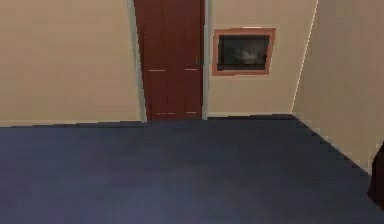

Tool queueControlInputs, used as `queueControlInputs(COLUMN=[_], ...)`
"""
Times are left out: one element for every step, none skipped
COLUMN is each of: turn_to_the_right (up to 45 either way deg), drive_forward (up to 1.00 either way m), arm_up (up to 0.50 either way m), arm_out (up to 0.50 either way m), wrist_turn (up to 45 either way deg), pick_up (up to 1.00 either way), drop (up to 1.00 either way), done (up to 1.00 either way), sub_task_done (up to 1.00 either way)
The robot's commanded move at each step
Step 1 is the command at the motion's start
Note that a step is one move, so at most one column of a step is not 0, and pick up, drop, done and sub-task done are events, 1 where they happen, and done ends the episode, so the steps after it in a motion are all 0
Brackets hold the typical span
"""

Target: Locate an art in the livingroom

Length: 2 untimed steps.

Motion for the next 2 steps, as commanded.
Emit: queueControlInputs(turn_to_the_right=[0.0,-3.0], drive_forward=[1.0,0.0], arm_up=[0.0,0.0], arm_out=[0.0,0.0], wrist_turn=[0.0,0.0], pick_up=[0.0,0.0], drop=[0.0,0.0], done=[0.0,0.0], sub_task_done=[0.0,0.0])
